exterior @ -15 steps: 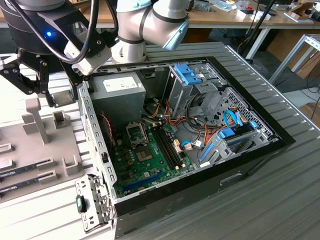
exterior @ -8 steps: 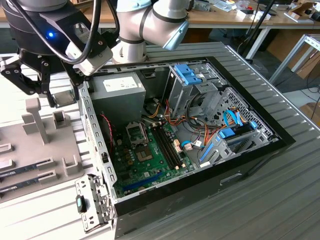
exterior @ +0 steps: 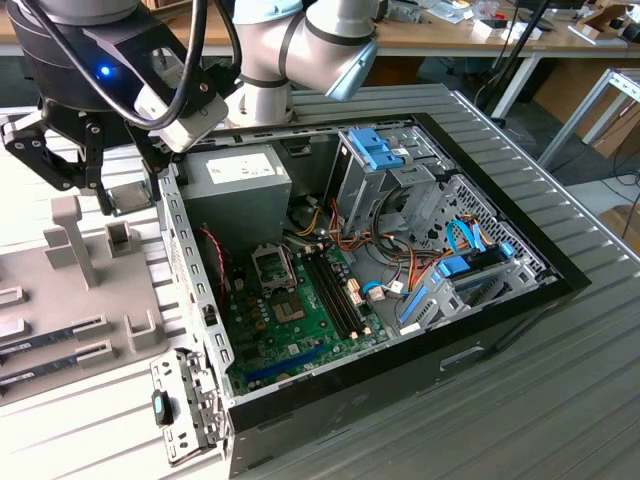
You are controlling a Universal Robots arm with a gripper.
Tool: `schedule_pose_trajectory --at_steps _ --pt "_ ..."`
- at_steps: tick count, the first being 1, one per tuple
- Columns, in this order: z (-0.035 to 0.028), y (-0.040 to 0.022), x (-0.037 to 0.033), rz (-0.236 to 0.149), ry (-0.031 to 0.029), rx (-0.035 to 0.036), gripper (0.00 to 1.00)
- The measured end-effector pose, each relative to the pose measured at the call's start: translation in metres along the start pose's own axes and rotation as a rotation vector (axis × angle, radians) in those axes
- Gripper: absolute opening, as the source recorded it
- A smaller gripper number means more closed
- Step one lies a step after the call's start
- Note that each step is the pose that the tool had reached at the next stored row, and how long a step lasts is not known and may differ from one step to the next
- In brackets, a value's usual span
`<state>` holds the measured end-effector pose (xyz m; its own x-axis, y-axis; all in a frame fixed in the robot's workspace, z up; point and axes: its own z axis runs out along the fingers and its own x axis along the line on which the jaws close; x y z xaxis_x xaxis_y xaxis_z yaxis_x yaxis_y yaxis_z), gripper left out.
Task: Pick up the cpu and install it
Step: 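Pick up the cpu and move it towards the insertion slot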
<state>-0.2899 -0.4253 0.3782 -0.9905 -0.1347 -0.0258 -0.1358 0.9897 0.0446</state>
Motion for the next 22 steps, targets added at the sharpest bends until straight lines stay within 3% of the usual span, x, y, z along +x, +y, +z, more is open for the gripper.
schedule_pose_trajectory --at_steps 22 --pt "0.0026 -0.0016 -0.0053 0.000 0.0000 0.0000 0.47"
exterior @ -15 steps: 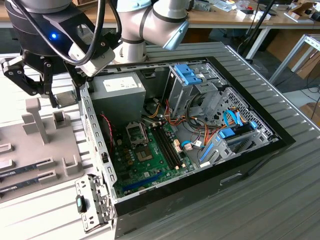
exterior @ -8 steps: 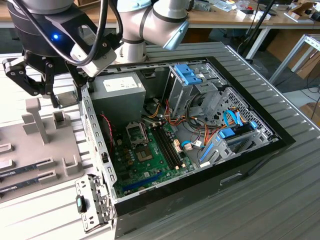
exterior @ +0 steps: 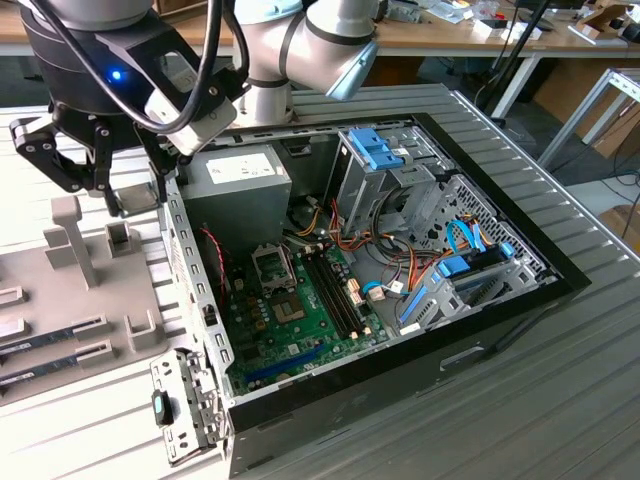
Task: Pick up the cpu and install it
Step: 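Pick up the cpu and move it towards the insertion slot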
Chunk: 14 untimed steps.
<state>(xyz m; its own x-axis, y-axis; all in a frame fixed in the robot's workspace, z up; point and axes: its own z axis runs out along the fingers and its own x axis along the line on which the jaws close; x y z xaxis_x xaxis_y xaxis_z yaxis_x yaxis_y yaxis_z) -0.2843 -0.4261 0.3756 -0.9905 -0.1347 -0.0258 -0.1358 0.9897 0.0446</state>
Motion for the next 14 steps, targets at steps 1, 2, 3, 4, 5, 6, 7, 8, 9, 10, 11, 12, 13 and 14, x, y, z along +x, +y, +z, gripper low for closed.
schedule_pose_trajectory --at_steps 1,2,3,4,5,6,7,8,9,10,11,12,13,14 --pt "0.0001 -0.0001 -0.0002 0.000 0.0000 0.0001 0.47" --pt "0.0002 -0.0001 -0.0004 0.000 0.0000 0.0001 0.47" --pt "0.0003 -0.0002 -0.0006 0.000 0.0000 0.0001 0.47" --pt "0.0004 -0.0002 -0.0008 0.000 0.0000 0.0001 0.47" --pt "0.0005 -0.0003 -0.0010 0.000 0.0000 0.0001 0.47" --pt "0.0006 -0.0004 -0.0012 0.000 0.0000 0.0000 0.47" --pt "0.0007 -0.0005 -0.0015 0.000 0.0001 0.0001 0.47" --pt "0.0008 -0.0005 -0.0017 0.000 0.0000 0.0000 0.47" --pt "0.0010 -0.0006 -0.0019 0.000 0.0000 0.0000 0.47" --pt "0.0011 -0.0007 -0.0023 0.000 0.0000 0.0000 0.47" --pt "0.0012 -0.0008 -0.0025 0.000 0.0000 0.0001 0.47" --pt "0.0013 -0.0009 -0.0027 0.000 0.0000 0.0000 0.47" --pt "0.0015 -0.0011 -0.0031 0.000 0.0000 0.0000 0.47" --pt "0.0017 -0.0012 -0.0035 0.000 0.0000 0.0000 0.47"
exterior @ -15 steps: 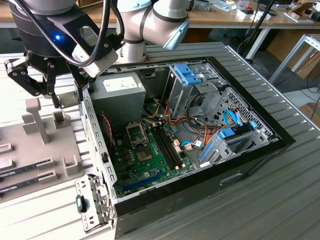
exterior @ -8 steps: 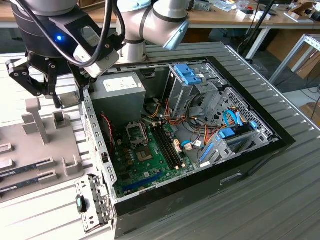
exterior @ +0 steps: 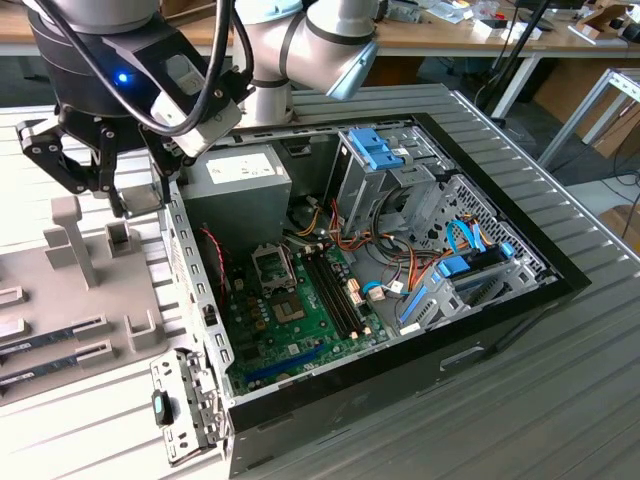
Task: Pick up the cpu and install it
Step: 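Pick up the cpu and move it towards the insertion slot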
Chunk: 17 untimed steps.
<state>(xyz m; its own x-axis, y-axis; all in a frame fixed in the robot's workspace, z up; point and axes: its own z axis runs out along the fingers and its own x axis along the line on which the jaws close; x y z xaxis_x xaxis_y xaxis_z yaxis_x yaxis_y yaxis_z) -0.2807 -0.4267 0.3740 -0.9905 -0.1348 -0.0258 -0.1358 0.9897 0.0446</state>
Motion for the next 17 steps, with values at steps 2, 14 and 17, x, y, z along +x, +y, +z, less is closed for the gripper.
schedule_pose_trajectory --at_steps 2,14,17 --pt "0.0003 -0.0002 -0.0008 0.000 0.0001 0.0000 0.47" --pt "0.0015 -0.0015 -0.0046 0.000 0.0001 0.0000 0.47" --pt "0.0019 -0.0017 -0.0052 0.000 0.0000 0.0000 0.47"
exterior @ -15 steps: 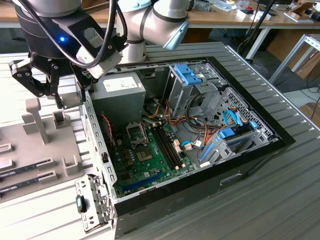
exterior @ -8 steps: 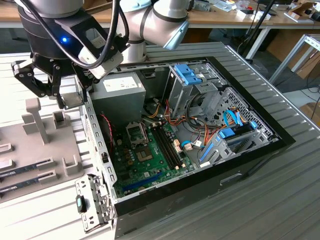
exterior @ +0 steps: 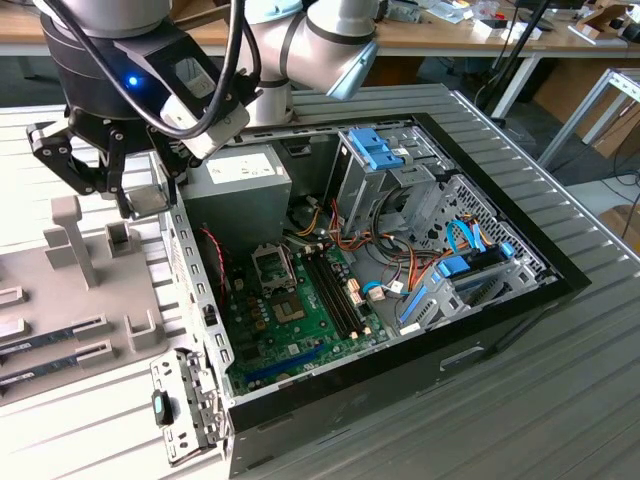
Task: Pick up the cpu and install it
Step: 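Pick up the cpu and move it towards the insertion slot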
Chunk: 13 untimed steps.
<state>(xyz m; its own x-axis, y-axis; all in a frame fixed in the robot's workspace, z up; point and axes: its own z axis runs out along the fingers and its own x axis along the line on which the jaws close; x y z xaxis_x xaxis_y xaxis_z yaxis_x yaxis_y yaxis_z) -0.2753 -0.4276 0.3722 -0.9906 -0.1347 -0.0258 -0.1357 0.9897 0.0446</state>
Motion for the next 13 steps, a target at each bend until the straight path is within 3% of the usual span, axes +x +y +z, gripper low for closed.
schedule_pose_trajectory --at_steps 13 --pt "0.0014 -0.0010 -0.0028 0.000 0.0000 0.0000 0.47"
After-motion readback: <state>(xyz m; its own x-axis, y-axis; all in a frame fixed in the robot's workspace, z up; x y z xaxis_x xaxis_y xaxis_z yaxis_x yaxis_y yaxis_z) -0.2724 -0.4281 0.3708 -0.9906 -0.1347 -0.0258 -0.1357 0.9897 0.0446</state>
